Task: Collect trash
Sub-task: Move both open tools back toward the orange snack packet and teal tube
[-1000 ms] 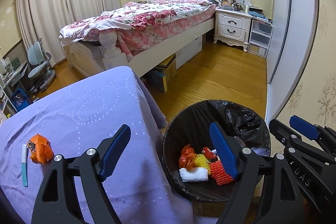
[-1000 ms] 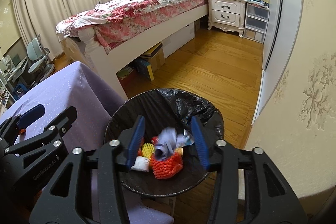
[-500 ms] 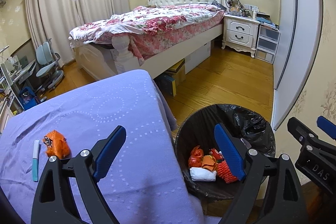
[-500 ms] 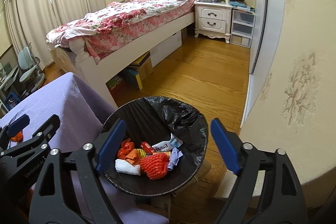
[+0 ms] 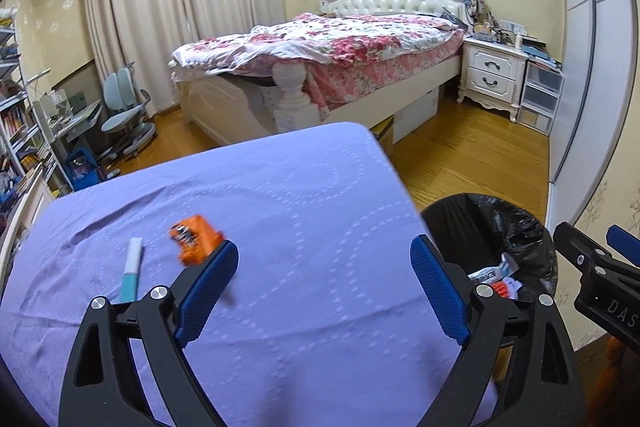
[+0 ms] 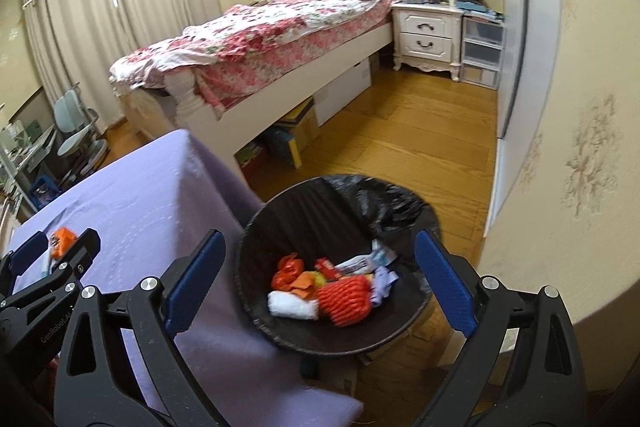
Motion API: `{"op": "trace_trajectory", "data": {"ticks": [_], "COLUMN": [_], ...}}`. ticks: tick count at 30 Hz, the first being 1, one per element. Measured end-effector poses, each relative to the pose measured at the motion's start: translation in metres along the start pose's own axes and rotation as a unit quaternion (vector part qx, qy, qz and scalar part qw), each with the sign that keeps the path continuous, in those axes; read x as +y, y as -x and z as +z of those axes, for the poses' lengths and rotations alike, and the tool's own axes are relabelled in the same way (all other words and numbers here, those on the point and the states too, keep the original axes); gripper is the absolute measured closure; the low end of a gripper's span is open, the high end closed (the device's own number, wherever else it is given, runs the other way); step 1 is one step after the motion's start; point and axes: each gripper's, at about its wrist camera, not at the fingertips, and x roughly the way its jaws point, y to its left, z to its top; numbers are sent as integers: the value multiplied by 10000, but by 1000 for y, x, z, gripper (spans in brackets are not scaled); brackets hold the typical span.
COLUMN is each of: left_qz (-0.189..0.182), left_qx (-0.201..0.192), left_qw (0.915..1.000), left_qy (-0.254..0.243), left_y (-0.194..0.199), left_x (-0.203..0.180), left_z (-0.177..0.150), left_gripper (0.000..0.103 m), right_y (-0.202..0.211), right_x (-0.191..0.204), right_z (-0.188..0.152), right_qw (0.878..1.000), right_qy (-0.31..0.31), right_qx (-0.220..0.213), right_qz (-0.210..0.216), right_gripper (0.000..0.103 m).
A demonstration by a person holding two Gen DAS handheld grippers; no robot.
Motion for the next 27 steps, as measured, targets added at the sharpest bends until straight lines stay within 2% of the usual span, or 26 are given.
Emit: {"op": "trace_trajectory", "data": {"ticks": [4,10,19,27], "left_qz": [254,625,1252,1562], "left_qx": [95,255,500,597], "left_qw": [9995,9963,9848,9767], "left_qy": [151,538,1097,1343], "left_y": [0,2,2,1], "left_x": [32,86,162,205], "left_z": [-12,-26,-46,-59], "left_gripper": [15,15,15,15], "right_y": [-4,-7,-15,-27], "right_x": [40,87,173,234], "right_z": [-12,-25,-45,-50], "right_qw": [9986,9949,9813,9717], "right_qy": [331,647,1453,1843], "right_qx": [235,430,618,734], "right_qz": [351,644,1099,1285], "right_gripper": [10,10,10,11]}}
